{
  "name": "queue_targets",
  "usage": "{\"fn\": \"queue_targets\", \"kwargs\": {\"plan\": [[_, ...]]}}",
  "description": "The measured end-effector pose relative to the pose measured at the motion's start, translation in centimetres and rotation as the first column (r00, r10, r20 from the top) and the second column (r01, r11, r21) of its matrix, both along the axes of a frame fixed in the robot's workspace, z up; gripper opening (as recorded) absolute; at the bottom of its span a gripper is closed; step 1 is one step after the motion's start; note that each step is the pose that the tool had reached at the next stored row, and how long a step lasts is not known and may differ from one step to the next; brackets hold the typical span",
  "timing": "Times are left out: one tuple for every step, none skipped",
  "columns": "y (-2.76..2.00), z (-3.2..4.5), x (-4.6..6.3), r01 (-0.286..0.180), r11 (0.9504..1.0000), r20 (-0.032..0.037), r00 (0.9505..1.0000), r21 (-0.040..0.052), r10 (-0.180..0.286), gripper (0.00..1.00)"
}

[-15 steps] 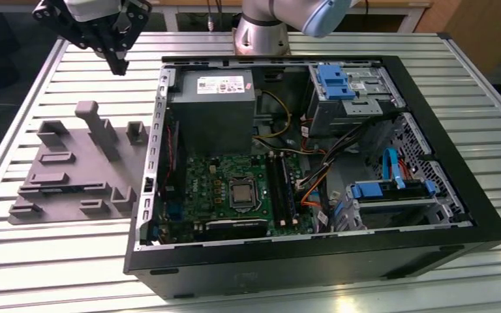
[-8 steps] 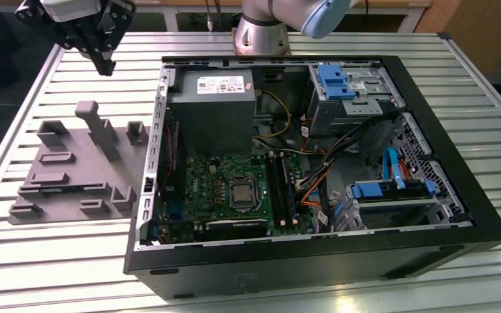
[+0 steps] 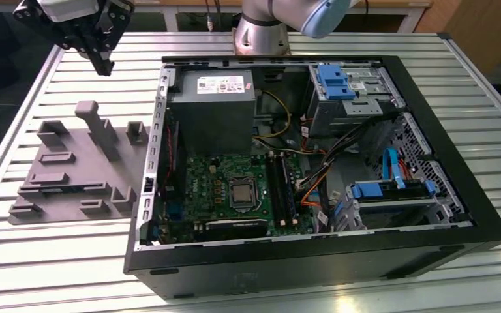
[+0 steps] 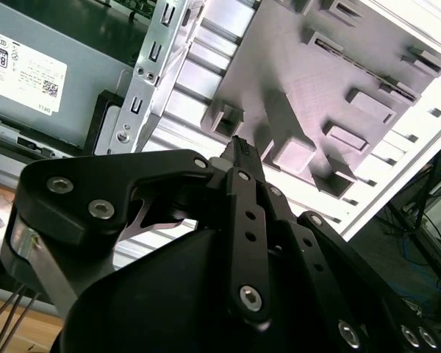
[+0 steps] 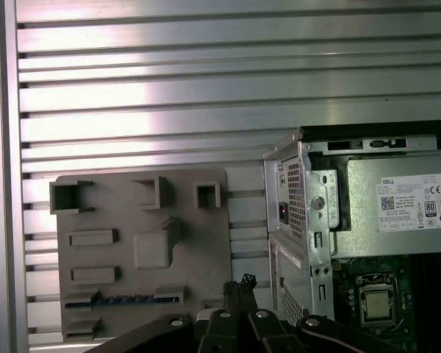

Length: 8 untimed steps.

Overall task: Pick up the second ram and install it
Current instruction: 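Reach for the second ram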

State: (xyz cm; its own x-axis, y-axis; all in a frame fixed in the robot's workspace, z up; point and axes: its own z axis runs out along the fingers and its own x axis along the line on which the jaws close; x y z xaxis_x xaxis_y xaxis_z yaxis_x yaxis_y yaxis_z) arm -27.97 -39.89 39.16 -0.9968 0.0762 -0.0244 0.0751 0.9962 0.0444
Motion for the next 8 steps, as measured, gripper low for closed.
{"fn": "queue_targets", "kwargs": {"plan": [[0.0, 0.0, 0.0, 0.0, 1.0, 0.0, 1.0, 0.0, 0.0, 0.11], [0.0, 0.0, 0.0, 0.0, 1.0, 0.0, 1.0, 0.0, 0.0, 0.11], [0.0, 0.0, -0.01, 0.0, 1.0, 0.0, 1.0, 0.0, 0.0, 0.11], [0.0, 0.0, -0.01, 0.0, 1.0, 0.0, 1.0, 0.0, 0.0, 0.11], [0.0, 0.0, -0.02, 0.0, 1.0, 0.0, 1.0, 0.0, 0.0, 0.11], [0.0, 0.0, -0.08, 0.0, 1.0, 0.0, 1.0, 0.0, 0.0, 0.11], [0.0, 0.0, -0.18, 0.0, 1.0, -0.0001, 1.0, 0.0, 0.0, 0.11], [0.0, 0.0, -0.31, 0.0, 1.0, 0.0, 1.0, 0.0, 0.0, 0.11]]}}
